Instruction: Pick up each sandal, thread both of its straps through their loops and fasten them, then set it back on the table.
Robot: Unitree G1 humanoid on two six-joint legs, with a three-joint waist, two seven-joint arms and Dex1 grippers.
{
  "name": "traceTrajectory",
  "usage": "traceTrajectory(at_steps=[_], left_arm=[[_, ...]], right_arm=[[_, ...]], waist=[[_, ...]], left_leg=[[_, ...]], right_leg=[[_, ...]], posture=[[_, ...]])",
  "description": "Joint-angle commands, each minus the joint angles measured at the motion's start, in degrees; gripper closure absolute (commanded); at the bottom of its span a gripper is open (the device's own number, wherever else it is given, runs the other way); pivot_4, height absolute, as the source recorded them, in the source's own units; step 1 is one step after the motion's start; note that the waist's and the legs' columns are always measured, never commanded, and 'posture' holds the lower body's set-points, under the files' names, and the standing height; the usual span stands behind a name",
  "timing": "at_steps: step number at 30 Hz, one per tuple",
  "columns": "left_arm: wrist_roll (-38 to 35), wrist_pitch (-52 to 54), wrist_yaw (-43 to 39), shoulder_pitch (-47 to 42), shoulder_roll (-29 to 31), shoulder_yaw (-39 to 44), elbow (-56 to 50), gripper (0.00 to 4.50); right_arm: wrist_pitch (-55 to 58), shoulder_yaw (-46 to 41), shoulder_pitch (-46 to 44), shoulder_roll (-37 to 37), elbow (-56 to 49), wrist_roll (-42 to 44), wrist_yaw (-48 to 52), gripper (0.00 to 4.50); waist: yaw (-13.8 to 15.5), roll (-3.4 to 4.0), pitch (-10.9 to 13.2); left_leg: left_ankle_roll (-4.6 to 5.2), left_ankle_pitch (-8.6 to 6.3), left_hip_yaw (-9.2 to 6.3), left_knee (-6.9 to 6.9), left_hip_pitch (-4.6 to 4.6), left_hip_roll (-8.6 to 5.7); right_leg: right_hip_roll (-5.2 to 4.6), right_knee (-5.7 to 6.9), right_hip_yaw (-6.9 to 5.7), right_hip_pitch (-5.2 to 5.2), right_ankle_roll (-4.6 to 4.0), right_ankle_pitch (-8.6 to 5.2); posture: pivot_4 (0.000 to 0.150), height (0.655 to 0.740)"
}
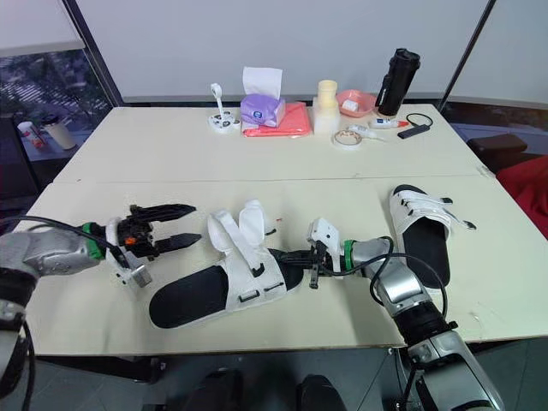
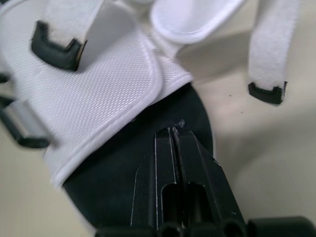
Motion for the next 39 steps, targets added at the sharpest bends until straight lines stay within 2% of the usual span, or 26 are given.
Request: traceTrajectory(at_steps=[1,2,4,6,10,14,17,19,21,24,32,39], left_arm=[[-32.9,19.5,-15.7,8.1,2.9,-3.3,-14.4,0.6],[-42.0,27.3,-21.1,11.1,3.6,-4.2,-20.9,0.6],[-55.4,43.7,-29.4,14.9,4.5,-4.2,-31.6,0.6],[-66.8,60.3,-33.1,15.4,4.0,-1.7,-37.7,0.6],[-80.4,80.7,-36.8,12.7,2.0,4.8,-40.1,0.6],[-108.0,108.1,-40.1,14.6,3.3,13.5,-45.6,0.6],[-120.9,120.7,-42.0,18.3,5.1,17.9,-50.6,0.6],[-126.7,125.9,-41.8,20.4,5.4,20.0,-53.3,0.6],[-130.8,129.2,-39.3,21.9,4.4,20.7,-55.3,0.6],[-133.0,132.0,-36.1,23.4,2.7,19.6,-58.9,0.6],[-128.8,135.0,-28.5,20.3,-5.3,12.8,-61.3,0.6],[-121.3,136.6,-21.9,14.4,-13.7,8.0,-55.4,0.6]], right_arm=[[0.7,1.2,0.5,0.3,6.0,-4.4,-1.4,4.5],[0.5,1.3,0.4,0.4,6.3,-4.4,-1.3,4.5],[0.2,1.3,0.3,0.7,6.9,-4.6,-1.0,4.5],[0.1,1.5,0.2,1.1,7.3,-4.7,-0.8,4.5],[0.3,1.9,0.3,1.8,7.3,-5.0,-0.3,4.5],[0.3,1.8,0.5,1.9,6.9,-5.1,-0.3,4.5],[0.2,1.5,0.6,2.0,6.7,-5.1,-0.7,4.5],[0.3,1.2,0.9,2.1,6.4,-5.1,-1.1,4.5],[0.4,1.0,1.2,2.2,6.0,-5.0,-1.4,4.5],[0.6,0.6,1.8,2.2,5.4,-5.0,-1.8,4.5],[1.6,0.3,2.8,2.2,3.9,-4.8,-2.6,4.5],[2.0,0.2,3.2,2.5,3.2,-4.6,-3.3,4.5]], waist=[[-0.2,0.0,0.0],[-0.2,0.0,0.0],[-0.3,-0.01,0.0],[-0.3,-0.04,0.0],[-1.1,-0.05,0.0],[-1.5,-0.07,0.0],[-1.6,-0.08,0.0],[-1.6,-0.1,0.0],[-1.4,-0.13,0.0],[-1.3,-0.15,0.0],[-1.3,-0.17,0.0],[-1.3,-0.19,0.0]], left_leg=[[0.0,0.0,0.01,0.0,0.01,0.03],[0.0,0.0,0.02,-0.02,0.02,0.06],[-0.01,-0.01,0.0,-0.05,0.04,0.09],[-0.02,-0.01,0.0,-0.05,0.14,0.13],[-0.01,-0.01,0.0,-0.06,0.3,0.05],[-0.01,-0.01,0.0,-0.32,0.32,0.03],[-0.02,-0.01,0.01,-0.53,0.34,0.07],[-0.02,-0.01,0.01,-0.57,0.34,0.08],[-0.02,-0.01,0.01,-0.61,0.49,0.09],[-0.04,-0.03,0.0,-0.75,0.96,0.09],[-0.05,-0.03,0.03,-0.77,0.9,0.04],[-0.05,-0.03,0.03,-0.79,0.88,-0.02]], right_leg=[[-0.01,0.0,0.0,0.01,-0.01,0.0],[-0.03,0.01,0.01,0.01,-0.02,-0.01],[-0.08,0.03,0.01,0.03,-0.04,-0.02],[-0.08,0.02,-0.02,0.17,-0.06,-0.03],[0.04,0.02,-0.01,0.31,-0.08,-0.04],[0.04,-0.19,-0.02,0.28,-0.09,-0.06],[-0.01,-0.38,0.0,0.3,-0.1,-0.06],[-0.01,-0.45,0.0,0.31,-0.1,-0.06],[-0.04,-0.5,0.02,0.46,-0.1,-0.06],[-0.06,-0.78,0.03,0.99,-0.15,-0.08],[-0.08,-0.88,0.07,0.95,-0.17,-0.1],[-0.03,-0.92,0.06,0.93,-0.17,-0.1]], posture=[[0.15,0.74],[0.15,0.74],[0.15,0.74],[0.15,0.74],[0.15,0.74],[0.15,0.74],[0.15,0.74],[0.15,0.74],[0.15,0.74],[0.15,0.74],[0.15,0.74],[0.15,0.74]])
